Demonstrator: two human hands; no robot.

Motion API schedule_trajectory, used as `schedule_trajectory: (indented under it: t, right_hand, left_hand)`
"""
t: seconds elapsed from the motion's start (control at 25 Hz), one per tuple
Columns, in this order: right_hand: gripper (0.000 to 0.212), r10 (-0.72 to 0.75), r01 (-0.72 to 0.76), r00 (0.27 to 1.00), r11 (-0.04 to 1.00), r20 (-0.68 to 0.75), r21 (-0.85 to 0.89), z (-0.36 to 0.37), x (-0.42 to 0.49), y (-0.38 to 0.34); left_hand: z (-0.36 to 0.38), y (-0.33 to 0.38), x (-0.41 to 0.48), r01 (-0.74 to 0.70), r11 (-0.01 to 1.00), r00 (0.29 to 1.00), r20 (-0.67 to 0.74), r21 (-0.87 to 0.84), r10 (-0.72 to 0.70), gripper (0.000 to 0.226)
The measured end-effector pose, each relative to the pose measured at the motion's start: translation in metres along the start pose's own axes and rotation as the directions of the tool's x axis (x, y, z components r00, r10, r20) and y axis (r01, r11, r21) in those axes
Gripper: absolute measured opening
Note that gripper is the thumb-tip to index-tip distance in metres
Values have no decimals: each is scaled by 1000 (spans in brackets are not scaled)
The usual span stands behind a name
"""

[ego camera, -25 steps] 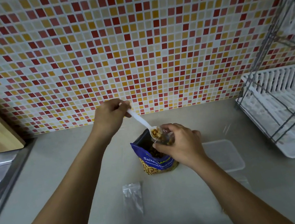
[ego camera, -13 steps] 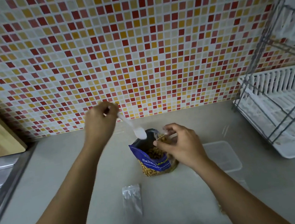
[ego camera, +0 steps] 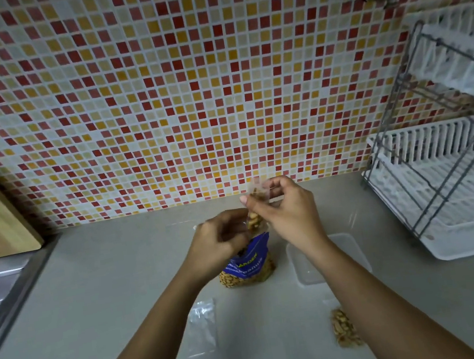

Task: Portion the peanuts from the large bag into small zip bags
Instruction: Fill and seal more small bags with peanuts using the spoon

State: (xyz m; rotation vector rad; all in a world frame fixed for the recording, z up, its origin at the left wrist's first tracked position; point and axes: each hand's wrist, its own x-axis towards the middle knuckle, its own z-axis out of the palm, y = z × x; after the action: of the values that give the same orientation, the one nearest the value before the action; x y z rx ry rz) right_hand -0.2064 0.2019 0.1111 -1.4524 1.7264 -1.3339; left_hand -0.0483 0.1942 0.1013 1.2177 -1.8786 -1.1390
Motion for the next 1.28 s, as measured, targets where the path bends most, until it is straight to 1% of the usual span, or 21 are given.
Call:
schedule_trajectory:
  t: [0.04,0.12,0.16,0.2,0.24,0.32,0.36,0.48,0.6,0.68,0.8,0.88,0.96,1.04,1.08,1.16,1.24,1.28]
  right_hand:
    - [54,7,-7,1000,1000,5,13,-2,1,-3]
    - [51,36,-40,997,997,63,61,-7,1,-6]
    - [48,52,-66,992,991,116,119,-9,2,-6]
    - [43,56,-87,985,977,162,193,-11,3,-4]
    - [34,49,-95,983,961,179,259,-13,3,0]
    - [14,34,-79,989,946,145,313,-21,4,10]
    - [9,26,-66,991,949,134,308,-26,4,15]
    - [6,10,-52,986,966,165,253,-40,-3,25]
    - [6,21,-57,985,977,173,205,-50,-13,40]
    - [4,53,-84,980,985,192,154,-56,-22,56]
    - [6,131,-156,968,982,215,106,-61,-39,86]
    - [10,174,-197,962,976,212,89,-61,-50,108]
    - [10,243,-261,936,965,253,38,-57,-62,132]
    - [6,339,-349,884,937,324,-28,-51,-77,158]
    - [4,368,-363,867,929,336,-79,-48,-85,170]
    - [6,377,-315,874,920,307,-232,-40,-96,193]
    - [7,365,-251,896,887,253,-388,-32,-100,205]
    - [10,362,-237,906,863,220,-446,-28,-100,208]
  left_hand:
    - [4,2,0,-5,999,1000,-13,-50,5,36]
    - [11,2,0,-20,997,997,-72,-74,15,29]
    - [14,3,0,-16,995,995,-97,-99,6,26]
    - [17,3,-1,4,987,995,-102,-158,-21,23]
    - [20,3,-1,37,968,994,-87,-248,-60,21]
    - [26,3,-4,100,910,993,-14,-401,-115,22]
    - [30,4,-6,119,895,992,18,-430,-123,24]
    - [48,5,-11,160,906,987,81,-392,-139,31]
    - [66,2,-18,207,875,977,140,-437,-161,19]
    - [78,-10,-24,275,832,956,229,-482,-183,19]
    - [95,-35,-35,379,802,911,337,-461,-237,10]
    - [107,-51,-43,455,773,878,366,-441,-308,6]
    - [121,-72,-53,514,758,849,365,-402,-382,14]
    - [137,-95,-65,574,742,816,320,-347,-481,16]
    - [145,-105,-71,602,738,797,276,-305,-537,14]
    - [162,-119,-80,635,745,773,178,-206,-609,13]
    - [174,-123,-82,614,781,789,93,-113,-607,11]
    - [178,-123,-83,585,808,811,50,-71,-583,9]
